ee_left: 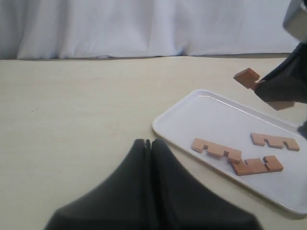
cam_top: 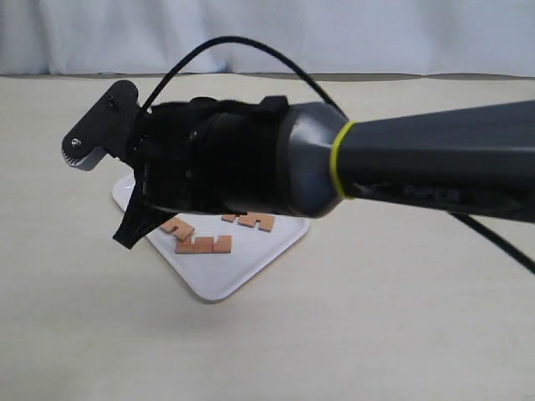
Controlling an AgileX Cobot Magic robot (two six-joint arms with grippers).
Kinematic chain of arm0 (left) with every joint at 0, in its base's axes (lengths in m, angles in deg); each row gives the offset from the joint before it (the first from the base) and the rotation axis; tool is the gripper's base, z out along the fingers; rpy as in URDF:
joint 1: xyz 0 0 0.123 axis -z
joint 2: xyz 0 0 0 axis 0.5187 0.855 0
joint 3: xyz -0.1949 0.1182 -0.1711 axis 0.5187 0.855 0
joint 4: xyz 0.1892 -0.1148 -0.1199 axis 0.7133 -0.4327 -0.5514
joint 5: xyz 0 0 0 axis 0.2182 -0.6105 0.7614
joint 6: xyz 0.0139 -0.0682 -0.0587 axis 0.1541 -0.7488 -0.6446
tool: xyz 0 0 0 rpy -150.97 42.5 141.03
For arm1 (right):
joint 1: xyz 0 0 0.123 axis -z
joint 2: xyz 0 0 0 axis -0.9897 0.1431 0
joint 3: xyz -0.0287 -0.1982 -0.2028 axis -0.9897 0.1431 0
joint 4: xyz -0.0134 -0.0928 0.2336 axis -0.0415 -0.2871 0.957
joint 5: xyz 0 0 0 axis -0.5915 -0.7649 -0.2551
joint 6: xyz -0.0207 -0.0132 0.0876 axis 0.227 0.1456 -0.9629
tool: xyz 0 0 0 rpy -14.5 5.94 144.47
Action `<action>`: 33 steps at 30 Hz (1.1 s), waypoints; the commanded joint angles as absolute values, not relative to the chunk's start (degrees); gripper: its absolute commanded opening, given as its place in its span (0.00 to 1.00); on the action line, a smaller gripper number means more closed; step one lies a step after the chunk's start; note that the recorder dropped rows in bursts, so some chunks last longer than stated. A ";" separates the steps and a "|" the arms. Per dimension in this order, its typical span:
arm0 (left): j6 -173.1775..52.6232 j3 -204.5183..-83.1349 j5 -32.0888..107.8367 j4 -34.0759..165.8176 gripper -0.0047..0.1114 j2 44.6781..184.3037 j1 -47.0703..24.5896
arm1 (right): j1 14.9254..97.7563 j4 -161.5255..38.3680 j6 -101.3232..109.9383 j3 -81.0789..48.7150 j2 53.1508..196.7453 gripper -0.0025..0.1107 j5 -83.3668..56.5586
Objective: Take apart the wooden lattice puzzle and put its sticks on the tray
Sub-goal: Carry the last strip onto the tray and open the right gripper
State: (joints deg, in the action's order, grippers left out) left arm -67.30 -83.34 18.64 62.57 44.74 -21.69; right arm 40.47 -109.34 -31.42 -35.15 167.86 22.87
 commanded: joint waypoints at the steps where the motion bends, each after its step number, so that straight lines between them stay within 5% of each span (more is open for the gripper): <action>1: -67.30 -83.13 19.51 62.83 0.04 44.68 -21.19 | 41.28 -129.79 -52.84 -35.15 173.35 0.06 24.22; 10: -67.30 -83.13 19.51 62.83 0.04 44.68 -21.19 | 41.28 -140.83 -68.44 -35.15 180.57 0.10 28.92; 17: -67.30 -83.13 19.51 62.83 0.04 44.68 -21.19 | 40.94 -140.57 -68.33 -35.15 181.01 0.46 29.98; 21: -67.30 -83.13 19.51 62.83 0.04 44.68 -21.19 | 38.90 -140.44 -67.06 -35.15 180.10 0.56 36.46; 27: -67.30 -83.13 19.51 62.83 0.04 44.68 -21.19 | 36.27 -134.47 -50.37 -35.15 178.06 0.45 37.31; 33: -67.30 -83.13 19.38 62.83 0.04 44.68 -21.19 | 36.00 -121.34 -35.59 -35.15 174.02 0.06 41.45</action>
State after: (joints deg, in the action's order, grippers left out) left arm -67.30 -83.34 18.64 62.57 44.74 -21.69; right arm 35.89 -127.58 -43.12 -35.15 176.39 38.46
